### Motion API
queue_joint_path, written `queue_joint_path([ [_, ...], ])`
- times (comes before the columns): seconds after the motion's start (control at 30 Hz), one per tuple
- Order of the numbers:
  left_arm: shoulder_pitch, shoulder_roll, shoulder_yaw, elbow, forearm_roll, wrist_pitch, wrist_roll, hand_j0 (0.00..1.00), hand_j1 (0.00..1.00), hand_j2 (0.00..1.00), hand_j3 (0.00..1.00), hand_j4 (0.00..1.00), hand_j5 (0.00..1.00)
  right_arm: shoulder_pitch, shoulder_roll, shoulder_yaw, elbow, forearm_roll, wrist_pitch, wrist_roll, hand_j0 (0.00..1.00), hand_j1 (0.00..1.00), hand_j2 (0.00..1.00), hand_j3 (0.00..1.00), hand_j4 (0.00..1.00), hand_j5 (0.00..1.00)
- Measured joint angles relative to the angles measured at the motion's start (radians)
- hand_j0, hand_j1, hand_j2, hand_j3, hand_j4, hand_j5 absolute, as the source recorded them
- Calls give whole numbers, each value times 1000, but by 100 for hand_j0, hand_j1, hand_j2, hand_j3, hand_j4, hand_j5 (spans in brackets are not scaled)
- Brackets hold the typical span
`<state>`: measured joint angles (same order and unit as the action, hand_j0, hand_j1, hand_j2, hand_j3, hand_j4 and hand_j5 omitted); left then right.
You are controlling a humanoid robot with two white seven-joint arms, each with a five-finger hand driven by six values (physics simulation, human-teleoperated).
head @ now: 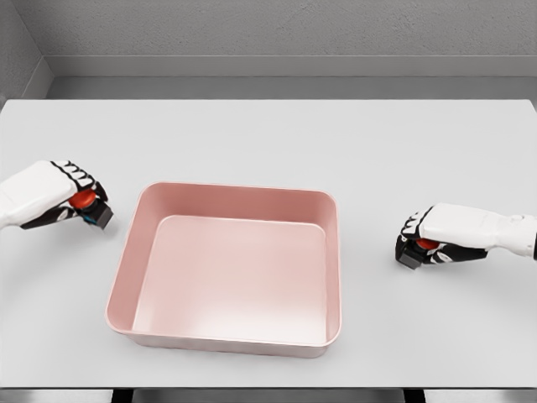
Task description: Put the industrial switch in the basket with both arms
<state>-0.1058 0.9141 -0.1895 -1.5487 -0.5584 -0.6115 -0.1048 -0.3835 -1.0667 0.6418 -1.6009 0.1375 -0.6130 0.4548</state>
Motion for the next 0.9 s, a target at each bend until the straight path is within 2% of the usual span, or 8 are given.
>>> queue_joint_path([
  [0.47, 9, 56, 37, -107, 112, 0, -3, 48, 48, 48, 48, 48, 48, -87, 26, 1, -4, -2, 0, -2, 47, 47, 47, 47, 47, 47],
  [0.9, 29, 76, 73, -181, 169, 0, -4, 48, 48, 48, 48, 48, 48, -137, 60, 1, -31, -3, 0, -2, 46, 46, 46, 46, 46, 46],
])
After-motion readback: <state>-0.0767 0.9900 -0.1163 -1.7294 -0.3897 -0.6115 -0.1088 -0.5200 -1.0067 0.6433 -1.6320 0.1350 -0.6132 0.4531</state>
